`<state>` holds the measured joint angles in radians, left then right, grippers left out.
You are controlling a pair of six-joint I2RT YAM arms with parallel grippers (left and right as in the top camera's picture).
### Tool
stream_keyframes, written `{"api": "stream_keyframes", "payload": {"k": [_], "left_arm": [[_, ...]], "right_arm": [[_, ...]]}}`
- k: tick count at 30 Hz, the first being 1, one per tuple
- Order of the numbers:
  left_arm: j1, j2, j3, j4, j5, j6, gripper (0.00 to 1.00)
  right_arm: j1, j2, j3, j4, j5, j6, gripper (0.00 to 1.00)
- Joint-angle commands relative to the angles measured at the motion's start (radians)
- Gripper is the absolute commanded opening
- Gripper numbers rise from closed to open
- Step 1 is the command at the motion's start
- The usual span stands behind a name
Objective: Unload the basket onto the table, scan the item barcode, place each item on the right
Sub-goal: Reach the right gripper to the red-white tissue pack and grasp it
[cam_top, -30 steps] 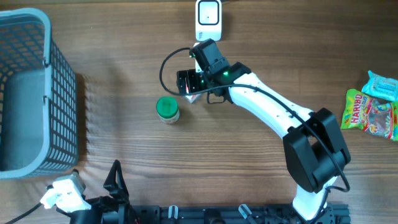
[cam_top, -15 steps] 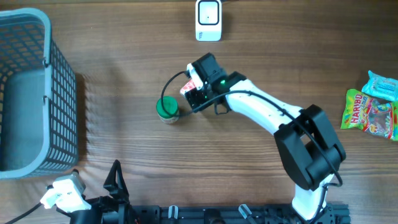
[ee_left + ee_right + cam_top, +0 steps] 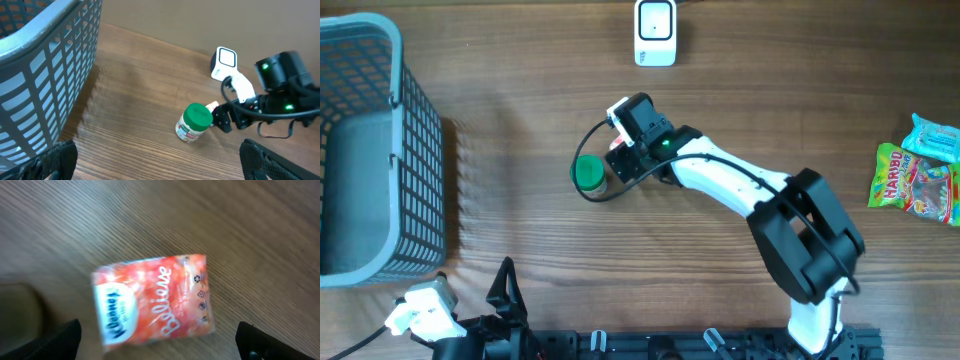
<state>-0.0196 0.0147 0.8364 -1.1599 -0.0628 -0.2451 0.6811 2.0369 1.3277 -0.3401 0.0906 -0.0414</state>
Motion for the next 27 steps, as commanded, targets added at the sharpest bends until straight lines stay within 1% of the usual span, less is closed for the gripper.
{"api": "stream_keyframes", "payload": {"k": [1,3,9,13,17,20,25,27], "left_arm": [[-0.006,-0.01,-0.005,0.003,-0.01,0.002,1.0],[-0.006,-0.01,-0.005,0.003,-0.01,0.002,1.0],[-0.006,-0.01,-0.005,0.003,-0.01,0.002,1.0],[-0.006,-0.01,-0.005,0.003,-0.01,0.002,1.0],[-0.006,-0.01,-0.004,0.003,-0.01,0.002,1.0],[-0.006,-0.01,-0.004,0.003,-0.01,0.002,1.0],[-0.006,-0.01,-0.005,0.003,-0.01,0.002,1.0],[-0.006,-0.01,-0.005,0.003,-0.01,0.002,1.0]], "right_arm": [[-0.001,0.077,-0.012,0.019,0.014,-0.038,1.0],[0.0,0.079,-0.012,0.02,0.014,-0.028,1.0],[0.0,0.04,0.001,0.004,0.014,0.064,1.0],[0.003,-0.018,0.002,-0.01,0.027,0.065,1.0],[0.019,-0.06,0.002,-0.017,0.08,0.0,1.0],[0.05,-0.06,0.002,-0.027,0.155,-0.023,1.0],[0.119,-0.052,0.002,-0.029,0.201,-0.093,1.0],[0.125,-0.04,0.002,-0.026,0.205,-0.105,1.0]]}}
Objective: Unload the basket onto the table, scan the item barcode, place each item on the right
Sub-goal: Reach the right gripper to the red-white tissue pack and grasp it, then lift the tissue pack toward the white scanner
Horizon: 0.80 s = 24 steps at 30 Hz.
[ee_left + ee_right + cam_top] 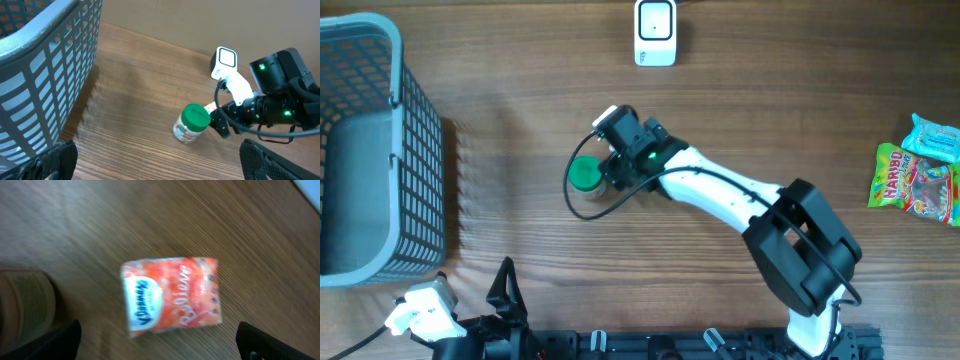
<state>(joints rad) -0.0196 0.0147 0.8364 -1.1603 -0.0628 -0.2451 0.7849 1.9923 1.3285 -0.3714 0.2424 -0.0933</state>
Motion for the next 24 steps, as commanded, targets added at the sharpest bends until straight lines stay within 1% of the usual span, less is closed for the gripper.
{"api": "stream_keyframes", "payload": {"k": [1,5,9,12,14,17,20,21,24], "left_arm": [[-0.006,-0.01,-0.005,0.003,-0.01,0.002,1.0],[-0.006,-0.01,-0.004,0.003,-0.01,0.002,1.0],[-0.006,-0.01,-0.004,0.003,-0.01,0.002,1.0],[-0.006,-0.01,-0.004,0.003,-0.01,0.002,1.0],[-0.006,-0.01,-0.005,0.003,-0.01,0.002,1.0],[-0.006,-0.01,-0.004,0.003,-0.01,0.002,1.0],[-0.006,-0.01,-0.004,0.003,-0.01,0.002,1.0],[-0.006,-0.01,-0.004,0.003,-0.01,0.002,1.0],[-0.006,-0.01,-0.004,0.003,-0.01,0.002,1.0]], "right_arm": [[0.021,0.017,0.001,0.005,0.06,-0.062,1.0],[0.02,0.064,0.0,0.021,0.156,-0.066,0.99],[0.024,0.089,0.0,0.044,0.183,-0.14,0.89],[0.023,0.097,0.0,0.084,0.183,-0.16,0.87],[0.023,0.1,0.0,0.105,0.183,-0.17,0.84],[0.023,0.101,0.0,0.127,0.183,-0.169,0.75],[0.023,0.108,0.0,0.129,0.183,-0.166,0.59],[0.022,0.113,0.0,0.124,0.183,-0.164,0.55],[0.022,0.138,0.0,0.104,0.182,-0.147,0.56]]}}
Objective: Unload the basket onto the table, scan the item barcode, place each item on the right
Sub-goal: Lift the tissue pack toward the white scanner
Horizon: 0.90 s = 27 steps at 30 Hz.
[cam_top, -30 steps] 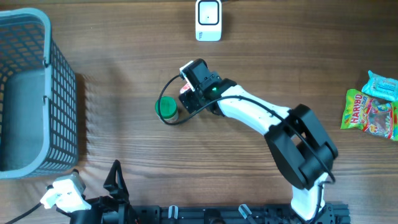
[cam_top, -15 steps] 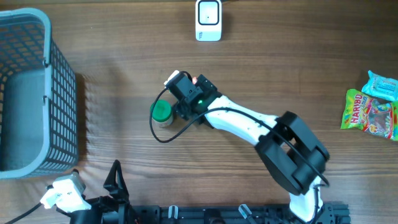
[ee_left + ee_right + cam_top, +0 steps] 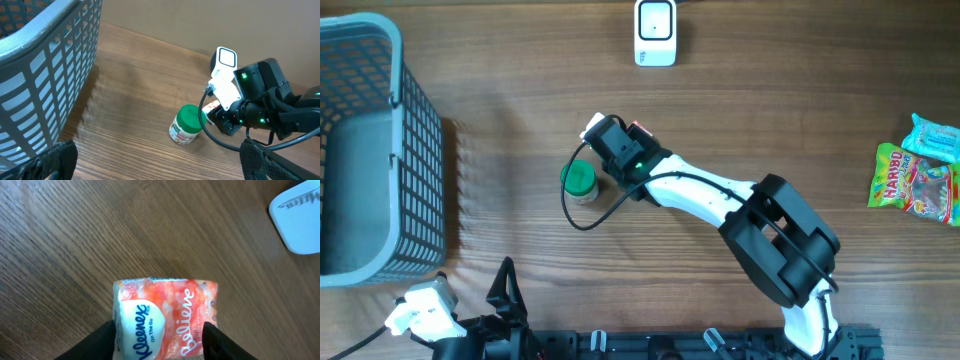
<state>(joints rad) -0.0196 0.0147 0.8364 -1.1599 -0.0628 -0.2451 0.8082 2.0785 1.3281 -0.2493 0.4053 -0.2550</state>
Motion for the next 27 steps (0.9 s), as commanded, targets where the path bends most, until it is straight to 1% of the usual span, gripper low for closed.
{"api": "stream_keyframes", "payload": {"k": [1,5,6,8,9,10,12,13,17,20,24,25,27], "left_arm": [[-0.006,-0.01,-0.004,0.003,-0.01,0.002,1.0],[-0.006,-0.01,-0.005,0.003,-0.01,0.002,1.0],[-0.006,-0.01,-0.004,0.003,-0.01,0.002,1.0],[-0.006,-0.01,-0.005,0.003,-0.01,0.002,1.0],[-0.006,-0.01,-0.004,0.003,-0.01,0.002,1.0],[-0.006,-0.01,-0.005,0.003,-0.01,0.002,1.0],[-0.006,-0.01,-0.004,0.003,-0.01,0.002,1.0],[-0.006,-0.01,-0.005,0.003,-0.01,0.002,1.0],[-0.006,-0.01,-0.005,0.003,-0.01,0.002,1.0],[-0.006,-0.01,-0.004,0.003,-0.01,0.002,1.0],[-0.006,-0.01,-0.004,0.003,-0.01,0.002,1.0],[-0.006,-0.01,-0.005,0.003,-0.01,0.002,1.0],[-0.006,-0.01,-0.005,0.003,-0.01,0.002,1.0]], "right_arm": [[-0.002,0.063,0.001,-0.027,0.019,0.023,0.56],[-0.002,0.103,0.001,-0.05,0.009,0.046,0.59],[-0.002,0.107,0.001,-0.05,0.009,0.048,0.57],[-0.002,0.108,0.001,-0.047,0.009,0.06,0.41],[-0.002,0.105,0.001,-0.045,0.014,0.074,0.3],[-0.002,0.099,0.001,-0.043,0.02,0.082,0.14],[-0.002,0.086,0.001,-0.047,0.021,0.097,0.06],[-0.002,0.071,0.001,-0.055,0.019,0.11,0.04],[-0.003,-0.022,0.001,-0.13,0.012,0.167,0.04],[-0.005,-0.152,0.001,-0.21,-0.073,0.176,0.04],[-0.014,-0.355,0.001,-0.27,-0.263,0.176,0.04],[-0.023,-0.418,0.001,-0.28,-0.36,0.164,0.04],[-0.046,-0.518,0.001,-0.305,-0.597,0.062,0.04]]}}
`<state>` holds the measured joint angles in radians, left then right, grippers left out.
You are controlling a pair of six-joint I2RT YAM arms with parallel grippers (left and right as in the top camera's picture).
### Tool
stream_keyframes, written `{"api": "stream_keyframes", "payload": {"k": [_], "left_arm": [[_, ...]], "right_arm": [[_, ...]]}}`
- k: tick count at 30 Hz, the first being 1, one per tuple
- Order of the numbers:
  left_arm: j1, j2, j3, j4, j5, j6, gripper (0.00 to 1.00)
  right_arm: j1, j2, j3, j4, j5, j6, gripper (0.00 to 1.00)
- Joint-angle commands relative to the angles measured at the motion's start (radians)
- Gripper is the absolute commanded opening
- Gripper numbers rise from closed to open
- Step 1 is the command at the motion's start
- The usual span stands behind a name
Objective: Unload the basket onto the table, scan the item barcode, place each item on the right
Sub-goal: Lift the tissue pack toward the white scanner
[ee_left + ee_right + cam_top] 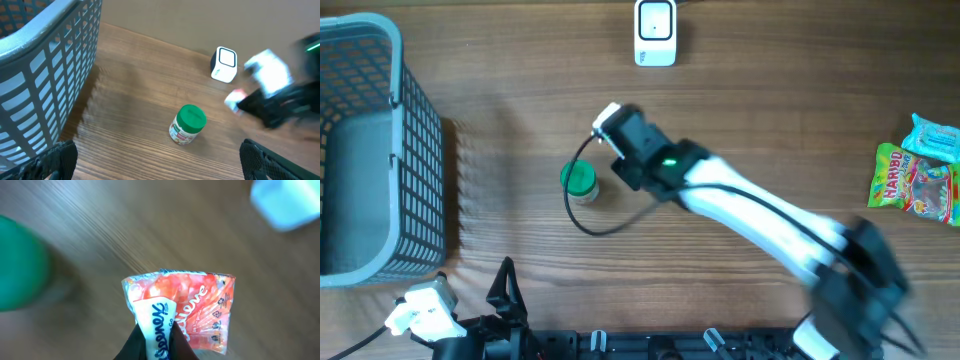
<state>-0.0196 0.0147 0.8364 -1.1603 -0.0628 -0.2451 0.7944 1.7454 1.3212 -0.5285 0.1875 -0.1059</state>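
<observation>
An orange Kleenex tissue pack [186, 311] hangs pinched by its white label end in my right gripper [155, 339], which is shut on it above the wood. In the overhead view that gripper's head [632, 142] is blurred, just right of a green-lidded jar [578, 181]. The white barcode scanner [655, 32] stands at the table's far edge; it shows blurred in the right wrist view as the scanner [287, 204]. My left gripper [160, 167] stays open low at the near left, with nothing between its fingers.
A grey-blue mesh basket [375, 150] fills the left side. The jar [187, 124] stands between the basket and the scanner [224, 64]. Two candy bags [918, 178] lie at the right edge. The right arm [770, 225] stretches across the middle.
My right gripper's fingers stood open on either side of the tissue pack lying on the table. Now they are shut on its label end and the pack is off the wood. The arm is blurred.
First my right gripper was open over the tissue pack beside the jar. Then it sat further left, and the jar stood slightly further left too. After that its fingers straddled the pack. Now the pack is held. The left arm stayed still.
</observation>
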Motion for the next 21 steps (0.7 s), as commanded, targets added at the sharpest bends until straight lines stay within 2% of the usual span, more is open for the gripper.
{"api": "stream_keyframes", "payload": {"k": [1,3,5,8,10,12,13,14,16,21], "left_arm": [[-0.006,-0.01,-0.005,0.003,-0.01,0.002,1.0],[-0.006,-0.01,-0.004,0.003,-0.01,0.002,1.0],[-0.006,-0.01,-0.005,0.003,-0.01,0.002,1.0],[-0.006,-0.01,-0.004,0.003,-0.01,0.002,1.0],[-0.006,-0.01,-0.004,0.003,-0.01,0.002,1.0],[-0.006,-0.01,-0.004,0.003,-0.01,0.002,1.0],[-0.006,-0.01,-0.004,0.003,-0.01,0.002,1.0],[-0.006,-0.01,-0.004,0.003,-0.01,0.002,1.0],[-0.006,-0.01,-0.004,0.003,-0.01,0.002,1.0],[-0.006,-0.01,-0.004,0.003,-0.01,0.002,1.0]], "right_arm": [[-0.05,-0.229,0.008,-0.047,-0.523,-0.169,0.04],[-0.087,-0.29,0.008,-0.098,-0.767,-0.332,0.04],[-0.123,-0.314,0.008,-0.149,-0.877,-0.459,0.04],[-0.133,-0.296,0.006,-0.204,-0.71,-0.492,0.04],[-0.133,-0.278,0.006,-0.22,-0.723,-0.51,0.04],[-0.134,-0.266,0.006,-0.216,-0.894,-0.617,0.04],[-0.133,-0.263,0.006,-0.216,-1.02,-0.711,0.04],[-0.134,-0.261,0.006,-0.216,-1.199,-0.889,0.04],[-0.14,-0.261,0.006,-0.195,-1.36,-1.064,0.04],[-0.205,-0.261,0.006,-0.15,-1.638,-1.242,0.04]]}}
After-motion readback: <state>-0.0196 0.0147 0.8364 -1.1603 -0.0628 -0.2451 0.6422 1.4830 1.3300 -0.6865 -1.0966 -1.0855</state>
